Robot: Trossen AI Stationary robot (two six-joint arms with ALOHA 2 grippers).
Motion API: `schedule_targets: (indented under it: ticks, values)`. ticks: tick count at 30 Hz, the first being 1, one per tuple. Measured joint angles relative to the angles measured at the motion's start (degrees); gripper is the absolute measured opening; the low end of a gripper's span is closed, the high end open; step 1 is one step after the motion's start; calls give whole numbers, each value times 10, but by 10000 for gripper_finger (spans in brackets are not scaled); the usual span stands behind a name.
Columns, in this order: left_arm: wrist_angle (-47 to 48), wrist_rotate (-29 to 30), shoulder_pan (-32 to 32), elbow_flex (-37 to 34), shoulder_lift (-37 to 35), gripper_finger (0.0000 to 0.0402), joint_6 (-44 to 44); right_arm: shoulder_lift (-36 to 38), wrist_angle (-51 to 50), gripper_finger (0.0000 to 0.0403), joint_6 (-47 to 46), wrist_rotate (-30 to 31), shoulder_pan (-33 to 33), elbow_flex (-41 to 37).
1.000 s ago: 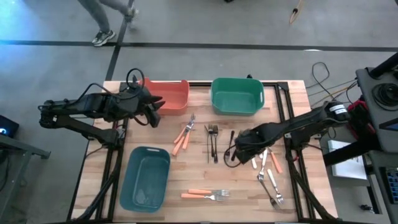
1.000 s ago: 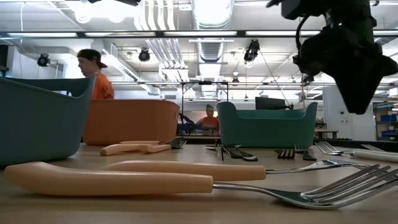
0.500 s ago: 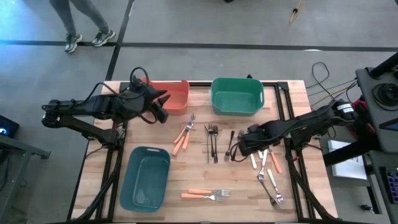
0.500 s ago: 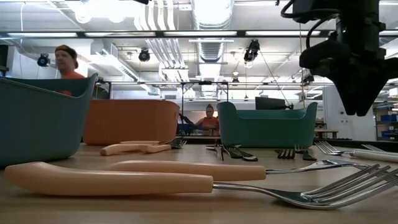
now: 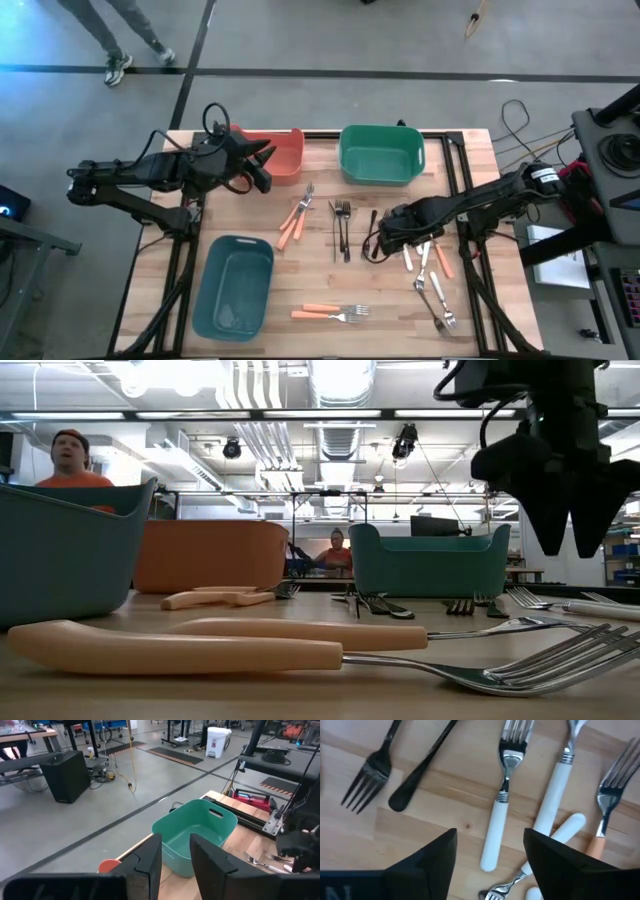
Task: Sort silverware by color (type)
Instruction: Put the white fork into the green bin
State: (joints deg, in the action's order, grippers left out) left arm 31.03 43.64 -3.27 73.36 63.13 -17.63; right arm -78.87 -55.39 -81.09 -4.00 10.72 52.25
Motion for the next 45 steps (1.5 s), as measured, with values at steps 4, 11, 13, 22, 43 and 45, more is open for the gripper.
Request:
schedule_targets:
  ticks: [4,11,13,22,43,45]
  values:
    - [0,0,0,0,0,84,-3,-38,3,237,20,8,-3,0]
    - [0,0,0,0,1,84,-3,-100,18,228,82,12,-26,0]
    - [0,0,0,0,1,84,-3,-111,22,225,98,9,-31,0]
    - [0,-1,0,0,1,84,-11,-114,51,224,126,-1,-37,-8]
    - [-2,-1,0,0,1,84,-29,-78,116,151,135,-22,-41,-70]
    - [-2,-1,0,0,1,84,-29,-78,116,118,135,-24,-41,-70]
